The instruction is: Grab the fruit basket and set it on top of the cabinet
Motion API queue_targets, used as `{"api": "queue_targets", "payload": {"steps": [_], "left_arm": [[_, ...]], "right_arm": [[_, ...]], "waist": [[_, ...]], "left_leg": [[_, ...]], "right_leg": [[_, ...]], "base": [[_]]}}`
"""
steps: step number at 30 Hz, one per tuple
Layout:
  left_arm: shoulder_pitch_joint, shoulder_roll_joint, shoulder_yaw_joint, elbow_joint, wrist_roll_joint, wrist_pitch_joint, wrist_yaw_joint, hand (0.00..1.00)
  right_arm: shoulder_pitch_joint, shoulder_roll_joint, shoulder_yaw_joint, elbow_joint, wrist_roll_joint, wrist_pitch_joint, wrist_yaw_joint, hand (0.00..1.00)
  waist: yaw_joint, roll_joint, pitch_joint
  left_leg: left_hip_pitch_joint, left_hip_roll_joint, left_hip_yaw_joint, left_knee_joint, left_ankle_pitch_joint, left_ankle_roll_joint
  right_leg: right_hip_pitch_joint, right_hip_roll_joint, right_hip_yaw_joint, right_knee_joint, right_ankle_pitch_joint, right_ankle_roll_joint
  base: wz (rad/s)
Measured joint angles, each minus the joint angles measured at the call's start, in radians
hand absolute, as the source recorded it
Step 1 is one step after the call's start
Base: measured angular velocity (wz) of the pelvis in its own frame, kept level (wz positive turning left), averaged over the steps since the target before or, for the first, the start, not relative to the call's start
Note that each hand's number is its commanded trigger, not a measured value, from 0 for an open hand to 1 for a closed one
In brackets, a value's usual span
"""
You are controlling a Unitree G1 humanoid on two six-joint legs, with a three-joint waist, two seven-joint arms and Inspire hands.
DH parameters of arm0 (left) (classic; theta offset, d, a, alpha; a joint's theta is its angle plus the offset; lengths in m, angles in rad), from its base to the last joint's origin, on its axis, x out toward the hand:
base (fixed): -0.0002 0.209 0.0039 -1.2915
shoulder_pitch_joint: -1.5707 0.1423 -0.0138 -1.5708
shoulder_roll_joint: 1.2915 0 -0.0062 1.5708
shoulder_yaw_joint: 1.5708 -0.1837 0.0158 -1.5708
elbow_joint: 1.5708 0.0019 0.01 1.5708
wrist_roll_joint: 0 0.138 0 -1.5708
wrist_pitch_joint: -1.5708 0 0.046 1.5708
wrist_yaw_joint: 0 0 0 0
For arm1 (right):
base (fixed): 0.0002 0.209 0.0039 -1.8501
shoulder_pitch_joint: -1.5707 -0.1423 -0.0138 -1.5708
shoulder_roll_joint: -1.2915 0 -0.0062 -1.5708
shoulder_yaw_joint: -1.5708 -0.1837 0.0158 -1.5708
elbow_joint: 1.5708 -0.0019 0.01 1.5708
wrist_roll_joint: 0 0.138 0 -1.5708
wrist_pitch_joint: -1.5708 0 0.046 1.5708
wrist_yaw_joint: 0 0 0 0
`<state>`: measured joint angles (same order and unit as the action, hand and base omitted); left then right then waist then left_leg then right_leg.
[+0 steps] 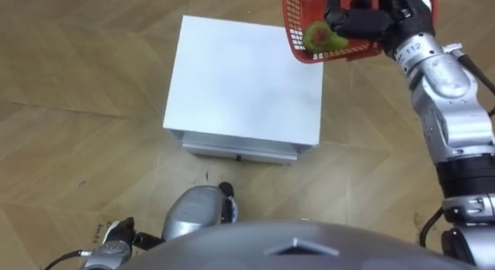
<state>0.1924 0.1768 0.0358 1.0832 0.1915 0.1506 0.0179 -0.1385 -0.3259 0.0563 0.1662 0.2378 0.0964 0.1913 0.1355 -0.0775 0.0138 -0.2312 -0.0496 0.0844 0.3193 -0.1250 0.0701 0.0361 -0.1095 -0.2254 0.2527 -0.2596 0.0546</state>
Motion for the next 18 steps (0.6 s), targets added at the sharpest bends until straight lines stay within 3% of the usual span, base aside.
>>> {"api": "queue_targets", "payload": {"steps": [3, 5, 7, 9, 11, 14, 18], "left_arm": [[-0.005, 0.000, -0.002, 0.001, -0.003, 0.001, -0.021, 0.00], [-0.012, 0.001, -0.009, 0.016, -0.003, -0.005, -0.032, 0.00], [-0.019, 0.000, -0.010, 0.020, -0.002, -0.009, -0.035, 0.00], [-0.022, 0.007, -0.010, 0.020, -0.002, -0.010, -0.038, 0.00], [-0.032, 0.024, -0.027, 0.044, -0.002, -0.026, -0.037, 0.00], [-0.025, 0.032, -0.041, 0.037, -0.002, -0.029, -0.036, 0.00], [-0.026, 0.036, -0.052, -0.004, -0.001, -0.030, -0.035, 0.00]], "right_arm": [[0.000, 0.018, 0.002, 0.000, -0.002, 0.015, 0.023, 1.00], [0.000, 0.022, 0.005, 0.001, 0.000, 0.015, 0.031, 1.00], [0.003, 0.024, 0.021, 0.001, -0.001, 0.015, 0.031, 1.00], [0.019, 0.033, 0.045, 0.001, -0.001, 0.016, 0.037, 1.00], [0.042, 0.052, 0.081, 0.025, -0.002, 0.017, 0.052, 1.00], [0.043, 0.078, 0.097, 0.053, -0.005, 0.031, 0.051, 1.00], [0.041, 0.084, 0.101, 0.105, -0.001, 0.036, 0.052, 1.00]], "waist": [[-0.011, 0.001, 0.0007], [-0.017, 0.000, -0.0002], [-0.016, 0.003, -0.0022], [-0.020, 0.009, -0.0027], [-0.020, 0.016, 0.0003], [-0.021, 0.028, -0.0011], [-0.012, 0.032, -0.0027]], "left_leg": [[0.000, -0.009, 0.004, 0.046, -0.030, 0.018], [-0.001, -0.027, 0.014, 0.075, -0.051, 0.034], [-0.001, -0.035, 0.024, 0.091, -0.066, 0.046], [0.003, -0.035, 0.022, 0.096, -0.074, 0.054], [0.037, -0.032, 0.014, 0.095, -0.086, 0.064], [0.055, -0.032, 0.008, 0.094, -0.101, 0.070], [0.053, -0.026, -0.014, 0.073, -0.093, 0.080]], "right_leg": [[-0.006, -0.019, 0.001, 0.061, -0.037, 0.005], [-0.029, -0.052, 0.005, 0.138, -0.075, 0.022], [-0.062, -0.075, 0.000, 0.226, -0.085, 0.030], [-0.121, -0.096, 0.001, 0.372, -0.057, 0.024], [-0.169, -0.107, 0.014, 0.499, 0.012, 0.017], [-0.199, -0.108, 0.032, 0.563, 0.063, 0.012], [-0.270, -0.057, 0.046, 0.451, 0.025, 0.021]], "base": [[0.00], [0.02], [-0.12], [0.03], [0.09], [-0.03], [0.16]]}}
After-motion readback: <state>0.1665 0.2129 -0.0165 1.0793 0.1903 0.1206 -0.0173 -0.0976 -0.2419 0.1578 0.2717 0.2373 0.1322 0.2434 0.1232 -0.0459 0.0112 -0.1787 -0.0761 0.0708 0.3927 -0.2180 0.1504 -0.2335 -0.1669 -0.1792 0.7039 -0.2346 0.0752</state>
